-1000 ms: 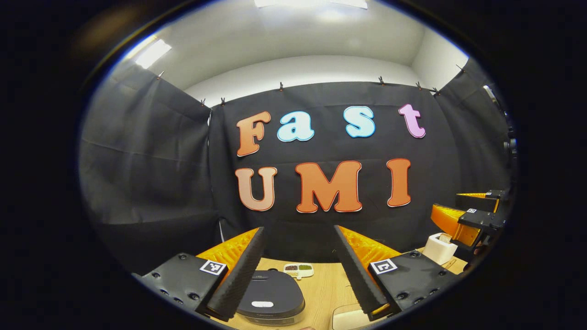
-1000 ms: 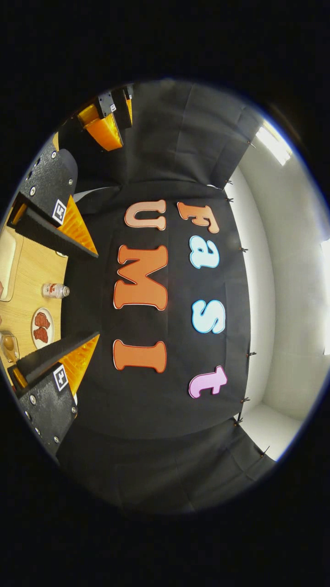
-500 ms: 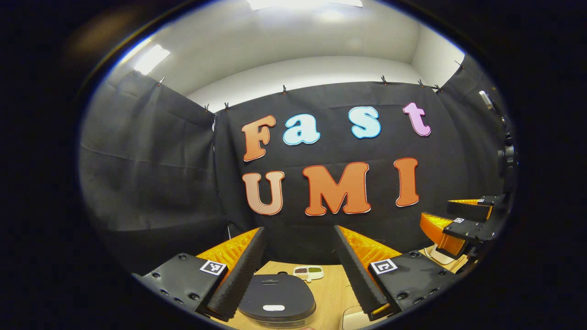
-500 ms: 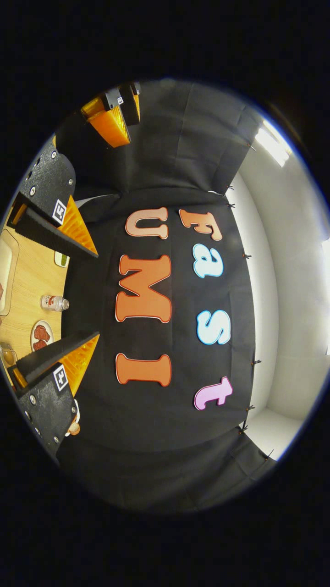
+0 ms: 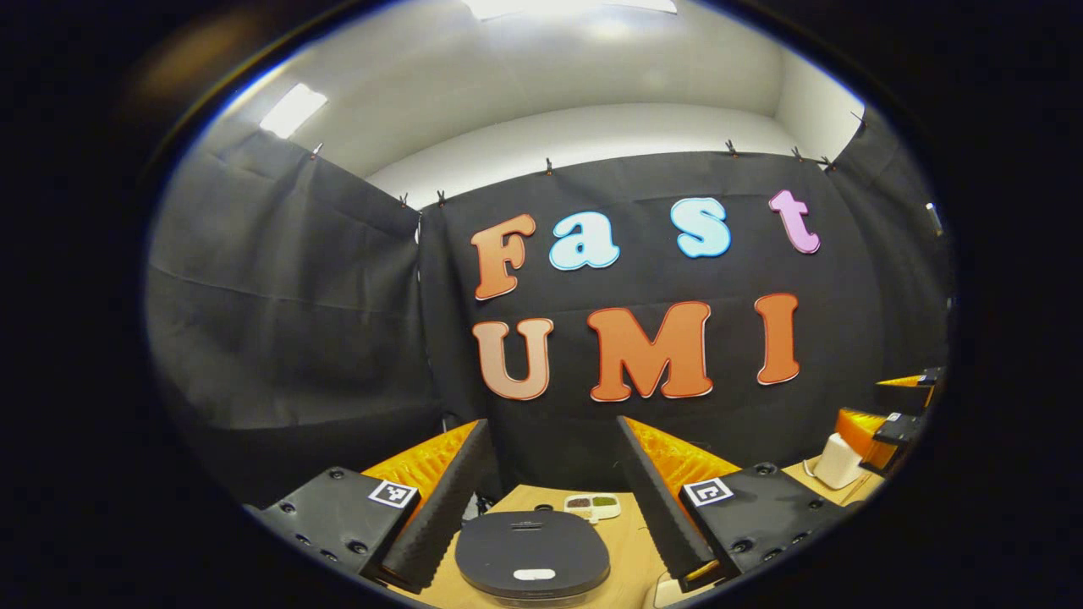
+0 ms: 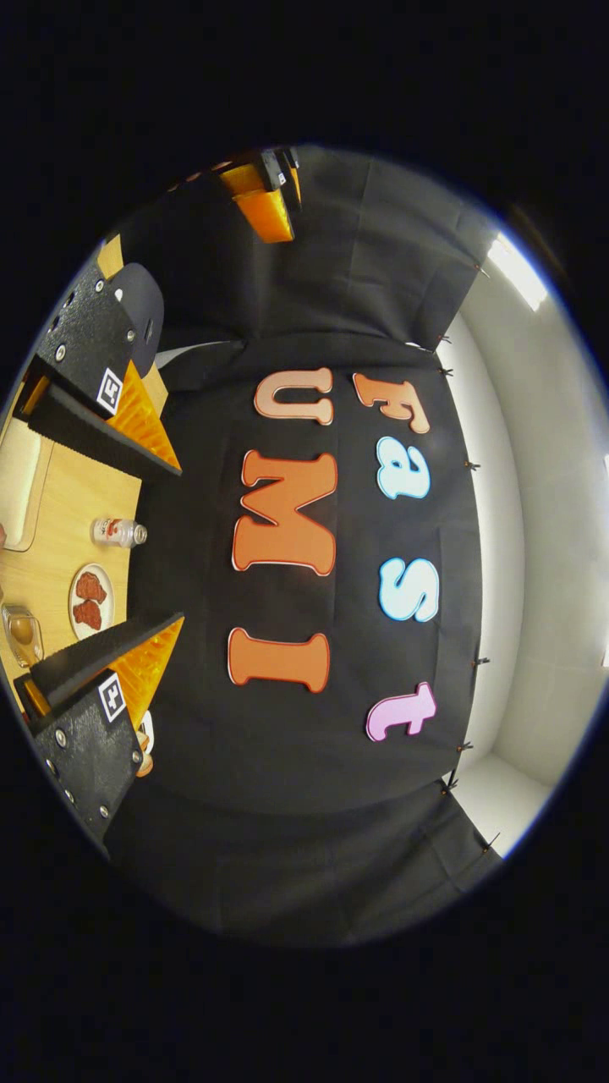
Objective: Close the left gripper, press the button to open the rice cooker; take a wooden spoon from the chopstick holder with the right hand, scoop a spoonful of rice and pour it into the rice cooker, then put the wooden spoon back into the chopstick holder.
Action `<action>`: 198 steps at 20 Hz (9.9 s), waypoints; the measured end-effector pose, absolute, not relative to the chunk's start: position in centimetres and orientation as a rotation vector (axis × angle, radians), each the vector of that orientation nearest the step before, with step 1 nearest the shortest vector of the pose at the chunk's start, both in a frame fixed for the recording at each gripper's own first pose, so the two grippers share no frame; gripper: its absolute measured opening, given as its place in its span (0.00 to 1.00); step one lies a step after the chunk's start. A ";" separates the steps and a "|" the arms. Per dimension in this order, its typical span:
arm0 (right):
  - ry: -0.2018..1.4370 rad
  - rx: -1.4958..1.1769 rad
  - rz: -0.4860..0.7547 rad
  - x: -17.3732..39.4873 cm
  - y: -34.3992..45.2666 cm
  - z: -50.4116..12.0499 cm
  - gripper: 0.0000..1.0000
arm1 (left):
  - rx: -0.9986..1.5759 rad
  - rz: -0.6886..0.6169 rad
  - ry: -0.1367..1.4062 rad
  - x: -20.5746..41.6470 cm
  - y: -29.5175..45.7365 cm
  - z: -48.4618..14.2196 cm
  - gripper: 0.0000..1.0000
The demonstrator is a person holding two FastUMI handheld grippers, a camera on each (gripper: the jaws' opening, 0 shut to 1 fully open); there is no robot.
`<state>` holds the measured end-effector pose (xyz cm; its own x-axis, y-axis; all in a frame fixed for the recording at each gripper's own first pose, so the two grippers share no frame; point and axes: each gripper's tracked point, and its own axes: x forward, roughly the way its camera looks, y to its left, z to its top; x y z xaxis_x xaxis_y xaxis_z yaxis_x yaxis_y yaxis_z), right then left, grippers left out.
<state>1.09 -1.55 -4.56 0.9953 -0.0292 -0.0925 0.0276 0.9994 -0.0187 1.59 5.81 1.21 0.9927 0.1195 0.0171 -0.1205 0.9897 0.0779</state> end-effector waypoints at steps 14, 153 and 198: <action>0.187 -0.081 -0.243 -2.2 -9.8 -7.3 0.95 | -0.175 0.076 0.778 5.7 6.6 -15.6 0.05; 0.665 -0.195 -0.014 -2.8 8.0 -34.9 0.04 | 0.083 0.315 0.417 -1.9 17.2 -13.5 0.95; 0.717 1.201 -0.066 -2.0 4.0 -31.9 0.04 | 0.156 0.030 0.437 2.7 7.8 -13.2 0.95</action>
<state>-2.04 4.02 -31.90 0.7802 0.3187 -0.5383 0.4112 0.3872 0.8252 2.73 7.81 -13.18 0.9058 0.0624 -0.4190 0.0043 0.9877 0.1565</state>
